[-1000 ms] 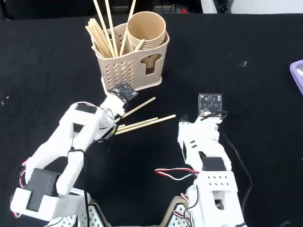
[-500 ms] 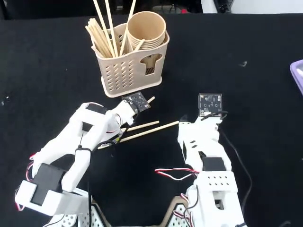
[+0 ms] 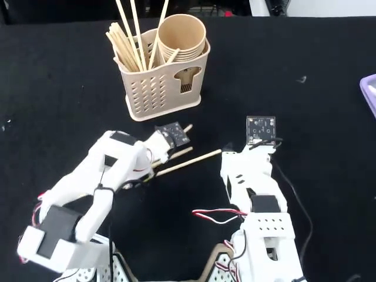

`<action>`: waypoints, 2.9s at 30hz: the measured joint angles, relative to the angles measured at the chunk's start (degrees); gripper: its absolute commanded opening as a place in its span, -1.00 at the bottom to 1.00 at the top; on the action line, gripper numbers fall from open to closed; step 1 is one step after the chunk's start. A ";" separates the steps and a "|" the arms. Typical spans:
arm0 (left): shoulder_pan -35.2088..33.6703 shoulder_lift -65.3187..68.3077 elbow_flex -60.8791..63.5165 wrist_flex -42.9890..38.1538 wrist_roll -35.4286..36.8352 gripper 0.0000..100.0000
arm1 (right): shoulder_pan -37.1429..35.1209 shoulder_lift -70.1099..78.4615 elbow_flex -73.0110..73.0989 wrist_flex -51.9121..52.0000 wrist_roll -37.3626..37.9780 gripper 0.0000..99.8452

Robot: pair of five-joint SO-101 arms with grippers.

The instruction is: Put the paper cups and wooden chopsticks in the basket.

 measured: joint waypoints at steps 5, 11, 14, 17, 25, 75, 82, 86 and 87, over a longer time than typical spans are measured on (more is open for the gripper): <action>1.85 -11.69 0.18 7.38 0.00 -0.94 | 0.00 0.00 0.00 0.00 0.00 -0.70; 2.11 -26.99 0.26 9.76 0.18 -0.94 | 0.00 0.00 0.00 0.00 0.00 -0.70; 2.46 -31.82 0.26 9.76 2.90 -0.94 | 0.00 0.00 0.00 0.00 0.00 -0.70; 2.37 -34.02 0.26 9.76 4.66 -0.94 | 0.00 0.00 0.00 0.00 0.00 -0.70; 0.44 -34.81 -6.51 9.76 9.23 -0.94 | 0.00 0.00 0.00 0.00 0.00 -0.70; -5.54 -16.44 -19.34 -61.98 41.41 -0.94 | 0.00 0.00 0.00 0.00 0.00 -0.70; -7.91 -16.26 -13.63 -62.07 54.77 -0.94 | 0.00 0.00 0.00 0.00 0.00 -0.70; -8.26 -16.09 -13.36 -62.07 56.79 -0.87 | 0.00 0.00 0.00 0.00 0.00 -0.70; -8.35 -16.09 -13.36 -62.07 56.97 -0.82 | 0.00 0.00 0.00 0.00 0.00 -0.70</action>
